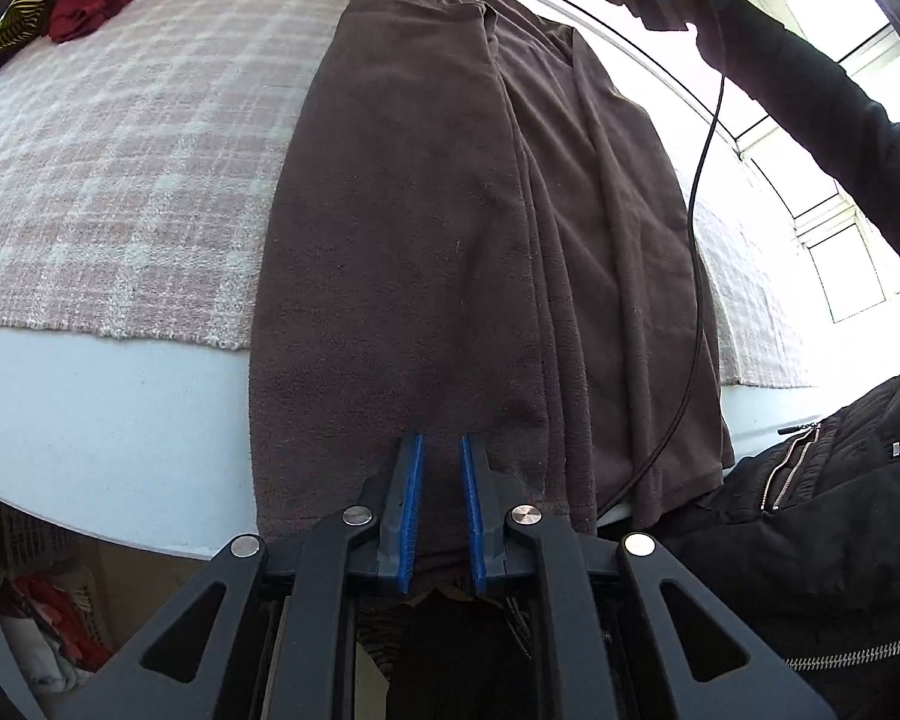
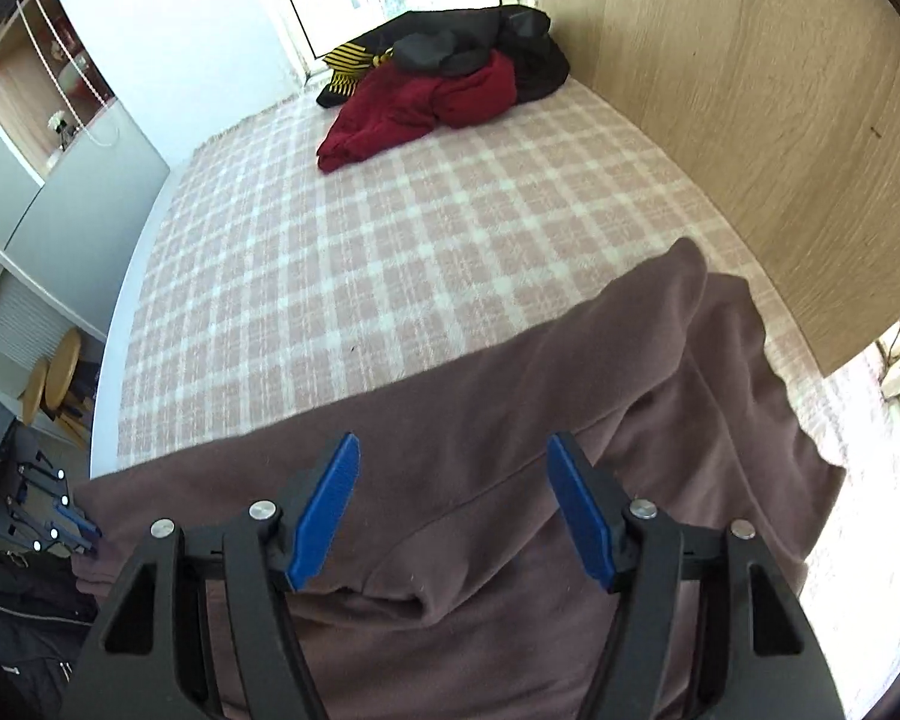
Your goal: Fold clothes
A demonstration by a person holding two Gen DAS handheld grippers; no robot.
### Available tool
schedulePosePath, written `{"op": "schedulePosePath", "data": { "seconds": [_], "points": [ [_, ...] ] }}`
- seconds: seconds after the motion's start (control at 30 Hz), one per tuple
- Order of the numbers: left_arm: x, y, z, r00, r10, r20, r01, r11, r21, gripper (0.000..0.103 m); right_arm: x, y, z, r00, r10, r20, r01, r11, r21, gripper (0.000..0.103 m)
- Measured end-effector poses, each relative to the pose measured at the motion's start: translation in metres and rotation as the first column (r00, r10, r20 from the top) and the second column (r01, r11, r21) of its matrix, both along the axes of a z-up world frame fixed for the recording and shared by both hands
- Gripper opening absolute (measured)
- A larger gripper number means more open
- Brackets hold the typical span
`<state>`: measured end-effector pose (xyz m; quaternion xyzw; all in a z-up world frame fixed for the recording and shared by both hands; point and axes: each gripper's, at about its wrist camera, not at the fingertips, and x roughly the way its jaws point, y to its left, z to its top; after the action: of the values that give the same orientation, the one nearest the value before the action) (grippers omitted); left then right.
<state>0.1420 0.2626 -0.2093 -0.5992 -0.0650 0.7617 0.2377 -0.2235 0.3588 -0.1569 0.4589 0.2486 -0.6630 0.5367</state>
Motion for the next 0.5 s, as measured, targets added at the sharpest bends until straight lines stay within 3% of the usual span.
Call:
{"op": "schedulePosePath", "data": {
  "seconds": [0.1,0.2,0.3,0.4,0.5],
  "points": [
    [-0.002,0.001,-0.002,1.000,-0.004,0.005,0.004,1.000,-0.004,0.012,-0.025,-0.034,-0.010,0.998,-0.017,-0.053,0.017,1.000,0.012,0.065],
    [-0.002,-0.002,-0.004,1.000,0.007,0.006,-0.007,1.000,0.011,0.012,-0.078,-0.055,-0.055,0.990,-0.138,-0.021,0.140,0.982,0.128,0.065],
    [-0.002,-0.003,-0.004,1.000,0.021,0.011,-0.021,1.000,0.008,0.012,-0.076,-0.056,-0.048,0.987,-0.140,-0.077,0.148,0.982,0.119,0.065],
    [0.001,0.004,0.002,1.000,-0.008,-0.008,0.008,0.999,-0.046,0.012,-0.051,-0.037,-0.009,0.989,-0.132,-0.073,0.136,0.989,0.055,0.065],
    [0.006,0.009,0.019,0.998,-0.013,-0.061,0.011,0.999,-0.040,0.012,0.005,-0.015,0.015,0.995,-0.035,-0.090,0.039,0.998,0.042,0.065]
  ]
}}
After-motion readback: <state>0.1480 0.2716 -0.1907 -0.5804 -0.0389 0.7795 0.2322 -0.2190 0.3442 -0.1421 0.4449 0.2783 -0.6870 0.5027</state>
